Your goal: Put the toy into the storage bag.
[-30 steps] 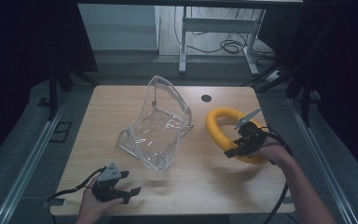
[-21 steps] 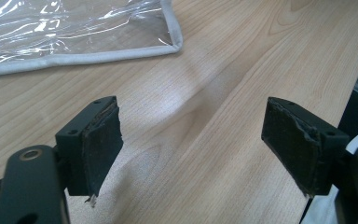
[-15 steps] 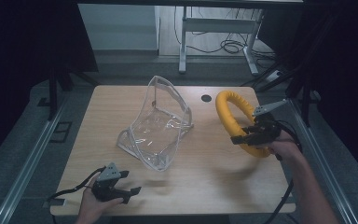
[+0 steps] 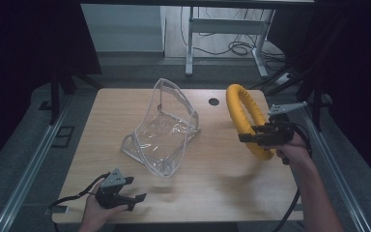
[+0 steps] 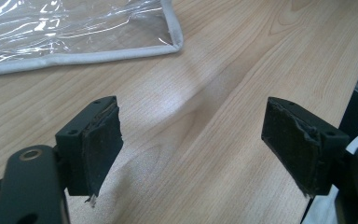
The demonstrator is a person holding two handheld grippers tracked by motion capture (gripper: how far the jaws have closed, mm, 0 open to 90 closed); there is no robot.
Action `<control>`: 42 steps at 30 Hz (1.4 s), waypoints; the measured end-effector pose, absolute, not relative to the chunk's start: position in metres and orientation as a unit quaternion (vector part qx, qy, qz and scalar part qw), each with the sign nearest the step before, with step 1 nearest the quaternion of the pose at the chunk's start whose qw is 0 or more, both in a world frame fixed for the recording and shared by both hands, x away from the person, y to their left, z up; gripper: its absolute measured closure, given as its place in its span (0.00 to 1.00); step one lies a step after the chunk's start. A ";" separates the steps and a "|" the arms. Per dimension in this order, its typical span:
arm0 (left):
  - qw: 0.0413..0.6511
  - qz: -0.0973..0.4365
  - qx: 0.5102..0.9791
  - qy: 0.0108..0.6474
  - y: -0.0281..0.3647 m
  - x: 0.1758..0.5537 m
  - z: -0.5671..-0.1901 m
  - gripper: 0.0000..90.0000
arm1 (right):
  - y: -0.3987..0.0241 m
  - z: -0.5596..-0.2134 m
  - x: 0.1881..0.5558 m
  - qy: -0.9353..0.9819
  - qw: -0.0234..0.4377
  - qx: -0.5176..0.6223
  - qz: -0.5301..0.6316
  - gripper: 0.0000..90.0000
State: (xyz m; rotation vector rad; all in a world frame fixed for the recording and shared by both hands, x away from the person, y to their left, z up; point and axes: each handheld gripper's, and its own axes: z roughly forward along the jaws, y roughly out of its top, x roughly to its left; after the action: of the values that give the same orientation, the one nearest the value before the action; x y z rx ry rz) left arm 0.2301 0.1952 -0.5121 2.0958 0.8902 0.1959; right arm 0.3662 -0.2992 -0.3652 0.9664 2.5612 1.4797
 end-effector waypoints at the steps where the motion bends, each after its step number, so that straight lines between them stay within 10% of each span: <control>1: 0.415 0.078 0.835 0.354 0.195 0.230 -0.512 0.22 | -0.299 -0.365 0.366 0.819 0.015 0.312 0.481 0.58; 42: 0.414 0.075 0.835 0.353 0.194 0.230 -0.514 0.22 | -0.252 -0.356 0.358 0.689 0.033 0.313 0.653 0.57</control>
State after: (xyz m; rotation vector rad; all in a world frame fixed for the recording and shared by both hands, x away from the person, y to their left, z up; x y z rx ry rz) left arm 0.2299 0.1936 -0.5137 2.0994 0.8875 0.1878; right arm 0.3576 -0.2524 -0.3561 0.9645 2.1188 2.0095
